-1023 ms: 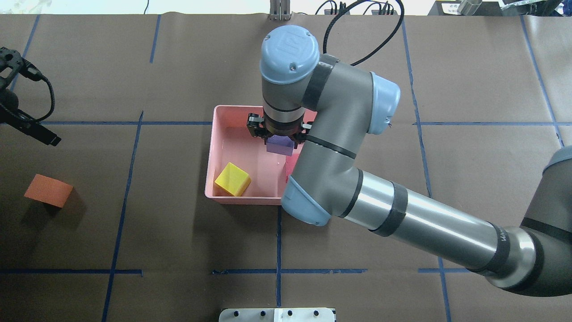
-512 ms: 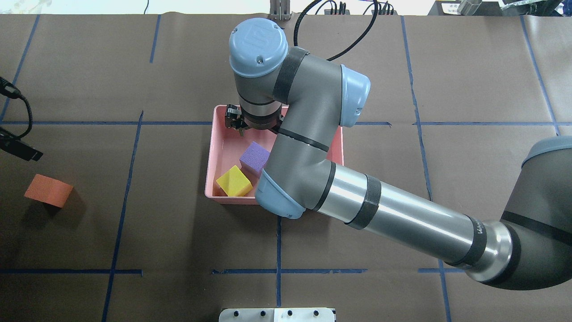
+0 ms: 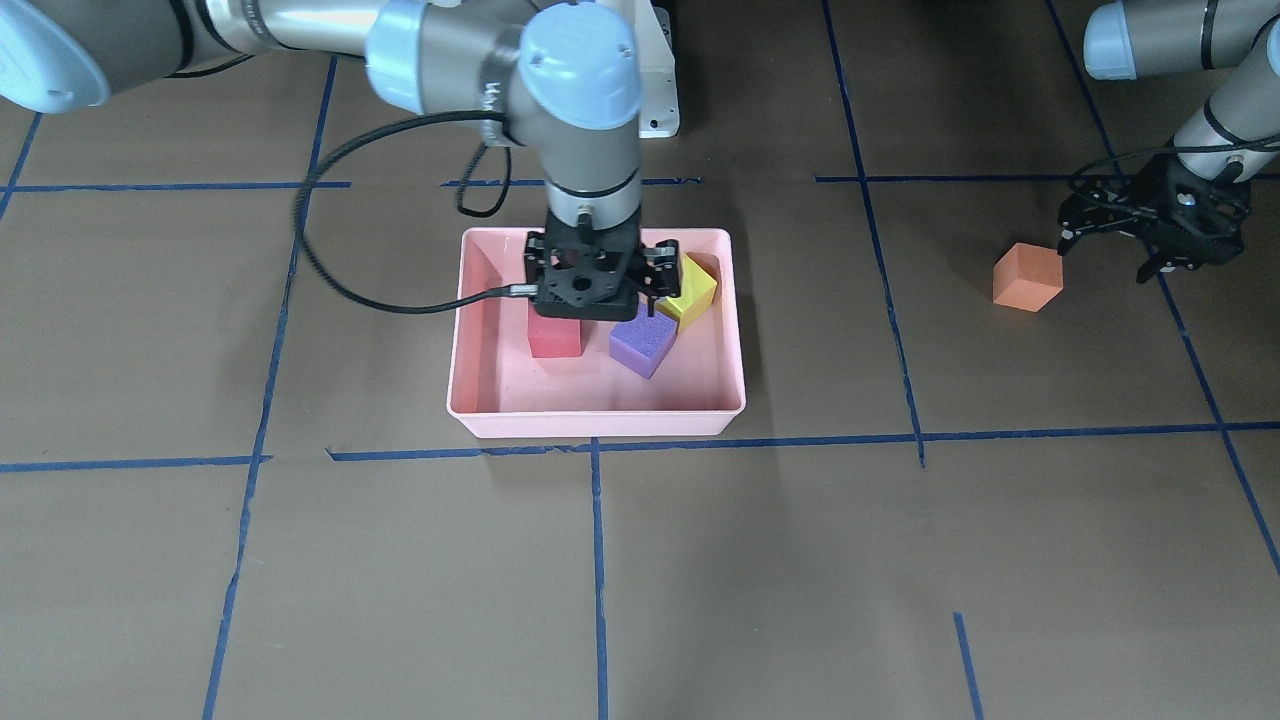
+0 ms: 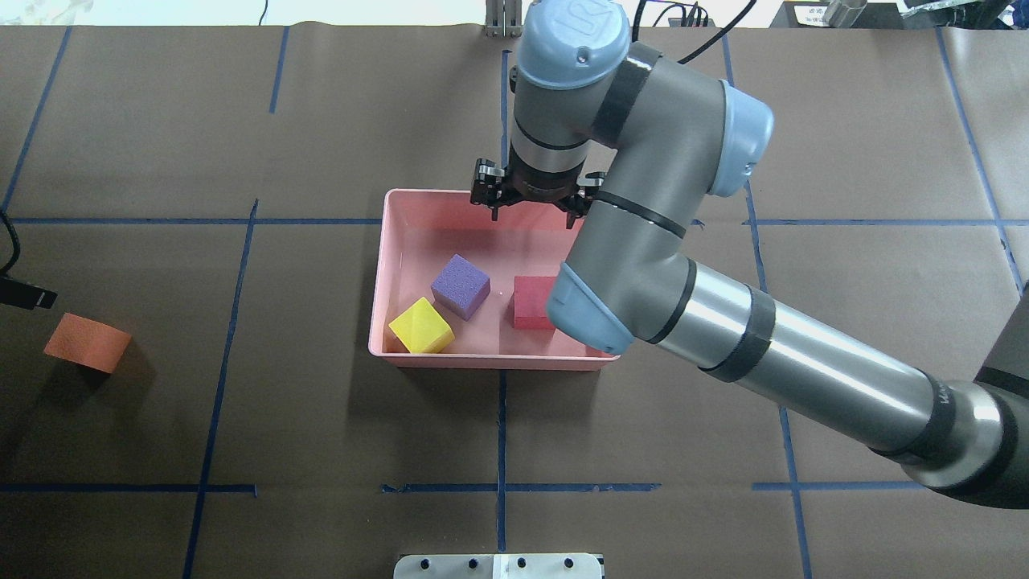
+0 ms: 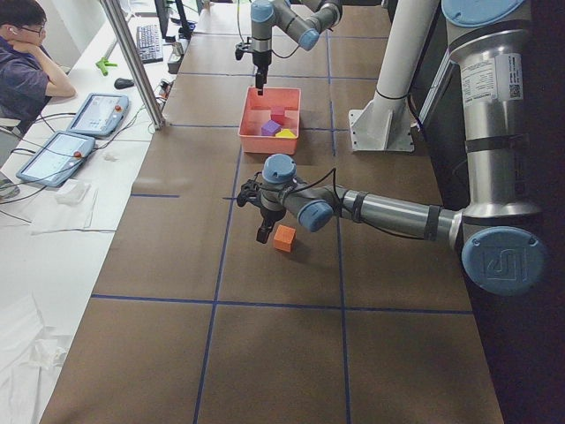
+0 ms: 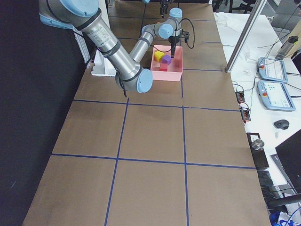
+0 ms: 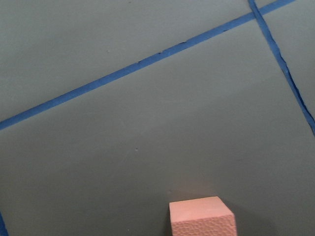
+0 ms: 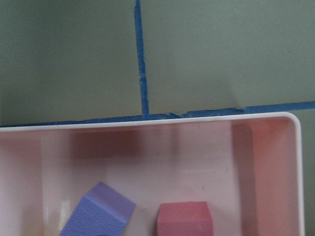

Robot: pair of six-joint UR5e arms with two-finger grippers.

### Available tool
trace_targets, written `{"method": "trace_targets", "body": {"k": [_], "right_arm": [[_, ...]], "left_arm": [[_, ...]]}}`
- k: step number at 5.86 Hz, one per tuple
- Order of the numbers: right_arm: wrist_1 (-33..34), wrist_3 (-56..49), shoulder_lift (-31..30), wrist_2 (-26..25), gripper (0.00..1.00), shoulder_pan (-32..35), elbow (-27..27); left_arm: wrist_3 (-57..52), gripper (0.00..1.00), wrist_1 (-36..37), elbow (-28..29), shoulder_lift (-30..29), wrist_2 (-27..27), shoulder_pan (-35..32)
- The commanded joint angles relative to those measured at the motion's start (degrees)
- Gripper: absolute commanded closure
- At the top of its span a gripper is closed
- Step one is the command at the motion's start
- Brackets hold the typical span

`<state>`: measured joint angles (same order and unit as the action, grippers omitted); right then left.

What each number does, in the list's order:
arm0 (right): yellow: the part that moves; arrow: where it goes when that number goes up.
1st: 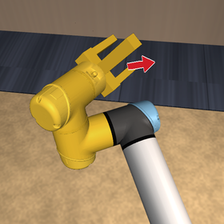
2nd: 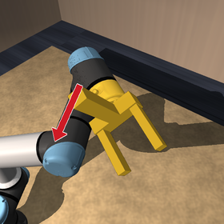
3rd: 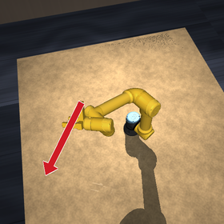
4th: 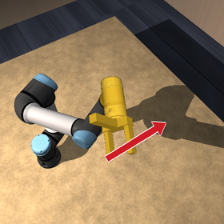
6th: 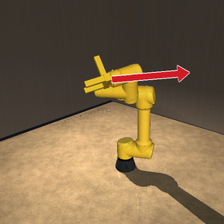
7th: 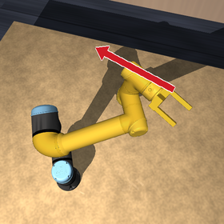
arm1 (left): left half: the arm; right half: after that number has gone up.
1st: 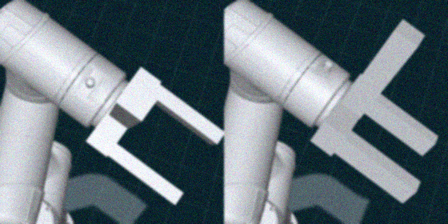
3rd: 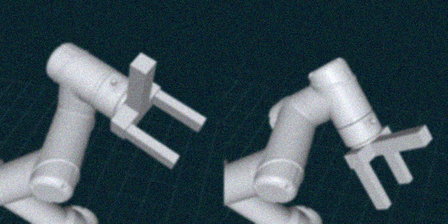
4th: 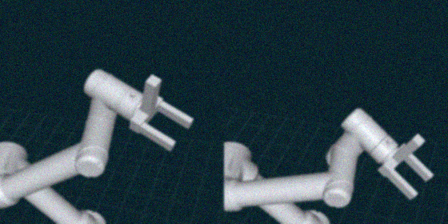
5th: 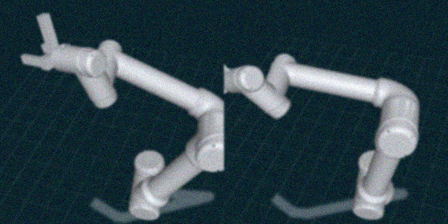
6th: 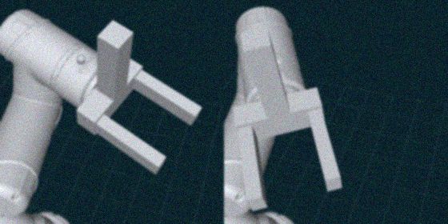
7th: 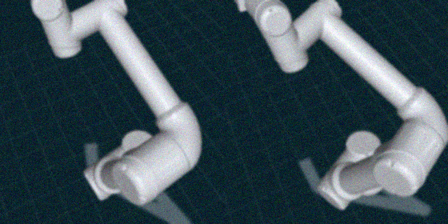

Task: Place blocks into pink bin with both arms
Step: 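Raise the right gripper out of the bin while the left gripper reaches the orange cube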

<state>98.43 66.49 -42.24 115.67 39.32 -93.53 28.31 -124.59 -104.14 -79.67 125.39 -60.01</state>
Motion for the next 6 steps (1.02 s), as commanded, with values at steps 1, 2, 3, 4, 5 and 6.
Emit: {"method": "trace_targets", "body": {"k": [1,2,3,4,5,6], "right_arm": [[0.18,-4.59,-7.13,2.79,0.0,2.94,-6.9],[0.09,-5.23,-7.76,2.8,0.0,3.04,-7.19],[0.09,-5.49,-8.21,2.8,0.0,3.13,-7.36],[0.09,-5.84,-8.91,2.89,0.0,3.13,-7.45],[0.09,-7.07,-9.78,2.89,0.0,3.39,-8.06],[0.09,-7.08,-9.97,2.89,0.0,3.48,-8.07]], "left_arm": [[8.31,0.0,-4.6,1.74,0.39,-2.41,4.43],[11.13,0.0,-6.0,2.27,0.39,-2.87,7.51],[11.24,0.0,-6.02,2.88,0.39,-4.61,9.8],[11.33,0.0,-6.1,4.11,0.39,-4.63,11.04],[11.42,0.0,-6.11,4.81,0.3,-4.63,11.92],[11.33,0.0,-6.02,5.43,-0.05,-4.72,13.5]]}}
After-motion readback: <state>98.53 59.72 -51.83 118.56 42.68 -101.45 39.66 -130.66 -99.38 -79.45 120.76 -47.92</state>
